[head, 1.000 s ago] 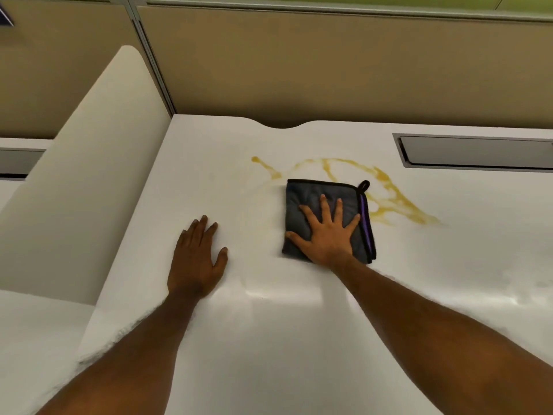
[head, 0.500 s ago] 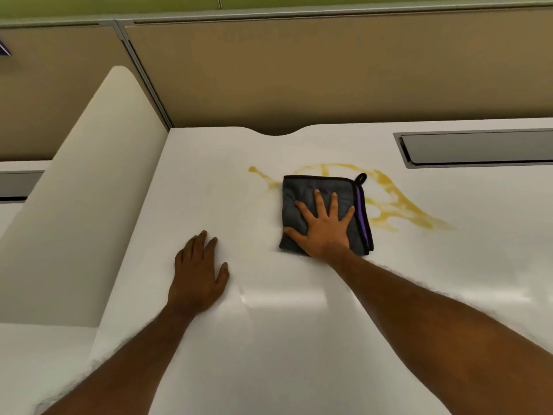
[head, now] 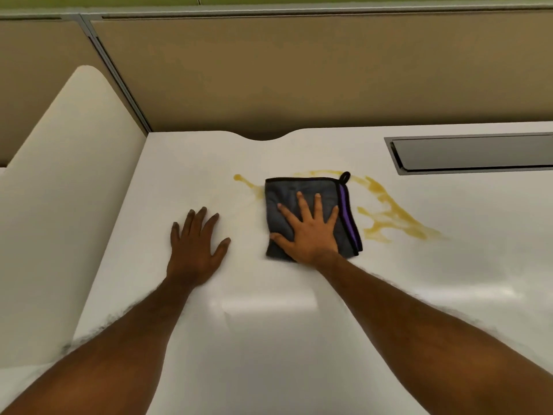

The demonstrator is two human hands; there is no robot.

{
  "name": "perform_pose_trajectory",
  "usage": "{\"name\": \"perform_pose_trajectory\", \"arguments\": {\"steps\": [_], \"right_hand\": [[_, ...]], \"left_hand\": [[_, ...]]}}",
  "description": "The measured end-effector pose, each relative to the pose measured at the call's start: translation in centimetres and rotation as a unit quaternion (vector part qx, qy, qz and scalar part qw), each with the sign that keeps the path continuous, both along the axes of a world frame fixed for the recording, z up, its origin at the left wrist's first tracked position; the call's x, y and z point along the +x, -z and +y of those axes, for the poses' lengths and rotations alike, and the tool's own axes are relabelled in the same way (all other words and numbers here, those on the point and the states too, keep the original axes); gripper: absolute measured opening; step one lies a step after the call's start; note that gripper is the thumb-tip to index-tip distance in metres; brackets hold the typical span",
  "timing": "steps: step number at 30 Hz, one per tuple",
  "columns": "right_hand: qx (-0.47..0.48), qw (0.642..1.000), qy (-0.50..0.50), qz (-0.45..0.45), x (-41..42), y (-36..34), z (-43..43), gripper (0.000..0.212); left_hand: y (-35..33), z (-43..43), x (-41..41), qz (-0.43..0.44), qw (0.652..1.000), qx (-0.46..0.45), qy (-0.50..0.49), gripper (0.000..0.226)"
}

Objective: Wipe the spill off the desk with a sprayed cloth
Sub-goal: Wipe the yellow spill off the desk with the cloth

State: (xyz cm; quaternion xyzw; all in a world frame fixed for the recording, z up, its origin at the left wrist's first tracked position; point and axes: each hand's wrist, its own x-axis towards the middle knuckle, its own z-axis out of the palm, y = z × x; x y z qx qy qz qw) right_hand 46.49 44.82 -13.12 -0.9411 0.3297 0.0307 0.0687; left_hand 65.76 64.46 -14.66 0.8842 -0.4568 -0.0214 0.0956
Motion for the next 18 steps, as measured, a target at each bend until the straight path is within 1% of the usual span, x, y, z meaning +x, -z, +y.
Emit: {"name": "perform_pose_trajectory", "arguments": {"steps": [2, 4, 6, 9, 10, 11, 12, 14, 15, 16, 17, 18], "right_hand": [[0.002, 0.999, -0.053, -0.012, -0.6, 0.0, 0.1, 0.07], [0.012, 0.997, -0.06, -0.038, -1.4, 0.0, -1.1, 0.066], [0.008, 0.999, -0.011, -0.049, -1.0, 0.0, -2.6, 0.068], [0.012, 0.995, 0.101, -0.022, 2.3, -0.2, -3.8, 0.077], [0.017, 0.993, 0.116, -0.013, 3.7, -0.2, -3.6, 0.08], [0.018, 0.994, 0.106, -0.004, 4.7, -0.4, -3.0, 0.081], [0.014, 0.997, 0.07, 0.005, 5.4, -0.5, -2.2, 0.081], [0.001, 0.999, -0.042, 0.015, 5.5, -0.2, -1.4, 0.074], [0.002, 0.997, -0.08, 0.013, 5.1, -0.1, -1.8, 0.07], [0.005, 0.996, -0.088, 0.004, 4.8, -0.1, -2.8, 0.067], [0.008, 0.998, -0.067, -0.008, 4.6, -0.2, -4.0, 0.066], [0.009, 1.0, -0.018, -0.019, 4.7, -0.3, -5.1, 0.066]], "left_hand": [[0.0, 0.0, -0.2, -0.002, 1.0, -0.011, 0.001, 0.07], [-0.1, -0.1, -0.2, 0.0, 1.0, -0.018, -0.001, 0.069], [-0.1, -0.1, -0.2, -0.005, 1.0, -0.017, -0.003, 0.068], [0.2, -0.1, -0.1, -0.005, 1.0, -0.021, -0.005, 0.068], [0.2, -0.1, -0.1, -0.006, 1.0, -0.023, -0.003, 0.068], [0.2, -0.2, 0.0, -0.004, 1.0, -0.024, -0.002, 0.069], [0.1, -0.2, 0.1, 0.0, 1.0, -0.026, -0.001, 0.069], [0.0, -0.2, 0.2, 0.008, 0.999, -0.031, -0.001, 0.071], [0.0, -0.2, 0.1, 0.009, 0.999, -0.033, -0.001, 0.071], [-0.1, -0.2, 0.1, 0.008, 0.999, -0.034, -0.001, 0.071], [0.0, -0.2, 0.1, 0.007, 0.999, -0.036, -0.003, 0.07], [0.0, -0.2, 0.0, 0.005, 0.999, -0.039, -0.004, 0.069]]}}
